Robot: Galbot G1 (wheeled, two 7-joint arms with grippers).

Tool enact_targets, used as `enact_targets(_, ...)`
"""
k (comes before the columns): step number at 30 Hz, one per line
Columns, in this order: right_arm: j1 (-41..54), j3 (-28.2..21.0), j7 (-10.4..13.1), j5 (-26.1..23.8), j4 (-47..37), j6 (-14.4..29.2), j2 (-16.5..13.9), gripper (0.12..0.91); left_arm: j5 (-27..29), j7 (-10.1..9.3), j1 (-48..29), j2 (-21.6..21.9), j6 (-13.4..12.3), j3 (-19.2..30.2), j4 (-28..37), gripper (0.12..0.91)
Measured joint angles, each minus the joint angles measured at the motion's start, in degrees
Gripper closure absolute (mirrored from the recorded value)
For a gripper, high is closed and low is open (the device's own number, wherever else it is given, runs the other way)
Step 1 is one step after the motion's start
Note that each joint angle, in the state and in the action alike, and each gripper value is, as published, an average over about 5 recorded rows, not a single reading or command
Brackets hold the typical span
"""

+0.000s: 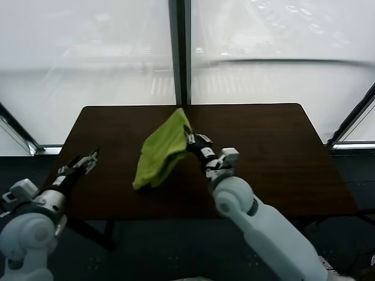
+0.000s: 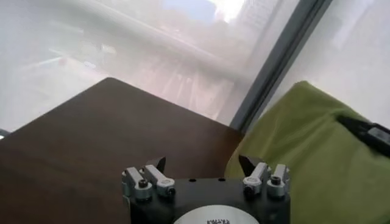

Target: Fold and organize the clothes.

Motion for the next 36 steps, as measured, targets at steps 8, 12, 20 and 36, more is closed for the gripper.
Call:
enact_targets(8, -3.5, 7.9, -3.3, -0.9, -4.6, -6.0, -10.0, 0.838, -1.3, 0.22, -0.4, 0.3, -0.1, -0.3, -0.7, 0.123)
enact_targets(12, -5.5, 11.1, -6.2, -1.7, -4.3, -9.6, -13.0, 0.838, -2.5, 0.25, -0.1, 0.6, 0.1, -1.1, -1.4, 0.123)
enact_targets(20, -9.1, 16.7, -8.0, -1.1, -2.6, -12.4, -16.9, 0.519, -2.9, 0.81, 0.6, 0.2, 0.1, -1.5, -1.5, 0.123)
enact_targets(36, -15.6, 19.2, -20.5, -10.4, -5.8, 9.9, -16.7, 0.119, 5.5, 6.87, 4.2, -0.7, -5.5, 2.9, -2.6, 0.123)
